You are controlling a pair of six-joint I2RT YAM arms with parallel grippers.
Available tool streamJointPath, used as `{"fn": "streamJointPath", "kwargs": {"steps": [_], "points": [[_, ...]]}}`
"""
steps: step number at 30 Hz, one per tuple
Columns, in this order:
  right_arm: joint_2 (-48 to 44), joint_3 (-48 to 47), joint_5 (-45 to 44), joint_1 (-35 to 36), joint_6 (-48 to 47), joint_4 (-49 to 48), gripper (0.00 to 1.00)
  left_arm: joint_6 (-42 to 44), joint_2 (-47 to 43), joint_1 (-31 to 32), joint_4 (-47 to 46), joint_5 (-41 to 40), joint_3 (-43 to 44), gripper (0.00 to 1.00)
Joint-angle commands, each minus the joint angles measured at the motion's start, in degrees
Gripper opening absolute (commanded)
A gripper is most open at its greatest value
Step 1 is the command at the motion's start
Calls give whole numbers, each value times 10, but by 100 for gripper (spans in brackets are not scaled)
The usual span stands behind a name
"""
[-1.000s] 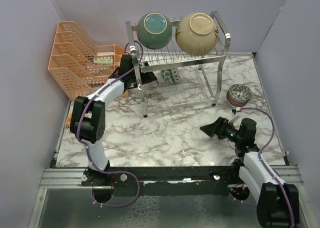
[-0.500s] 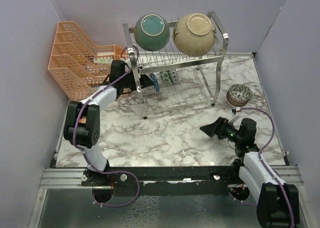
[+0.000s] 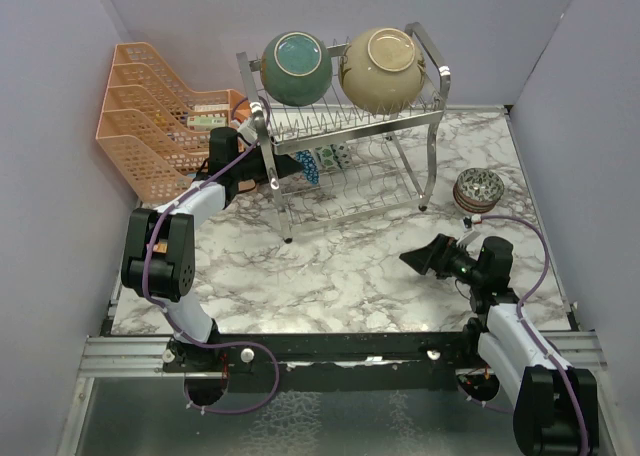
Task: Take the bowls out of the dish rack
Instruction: Pick up the bowl from the dish rack.
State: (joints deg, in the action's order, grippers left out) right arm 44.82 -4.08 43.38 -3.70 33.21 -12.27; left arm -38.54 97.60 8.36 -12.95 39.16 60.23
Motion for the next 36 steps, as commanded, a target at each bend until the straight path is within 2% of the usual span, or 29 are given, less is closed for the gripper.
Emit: {"fn": "streamJointPath", "kwargs": {"steps": [1, 10, 17, 23, 29, 36], "points": [[-4, 8, 13, 3, 1, -21, 98, -54, -33, -28, -35, 8, -7, 54], [-3, 8, 13, 3, 2, -21, 98, -74, -51, -37, -77, 1, -53, 54], [1, 8, 14, 3, 2, -24, 98, -52, -69, -39, -40, -25, -53, 54], [1, 9, 14, 3, 3, -25, 98, -73, -55, -40, -36, -31, -53, 54], [5, 9, 14, 3, 2, -27, 98, -39, -63, -40, 51, -91, -30, 53], [15, 12, 19, 3, 5, -39, 98, -16, -72, -40, 111, -118, -19, 53]]}}
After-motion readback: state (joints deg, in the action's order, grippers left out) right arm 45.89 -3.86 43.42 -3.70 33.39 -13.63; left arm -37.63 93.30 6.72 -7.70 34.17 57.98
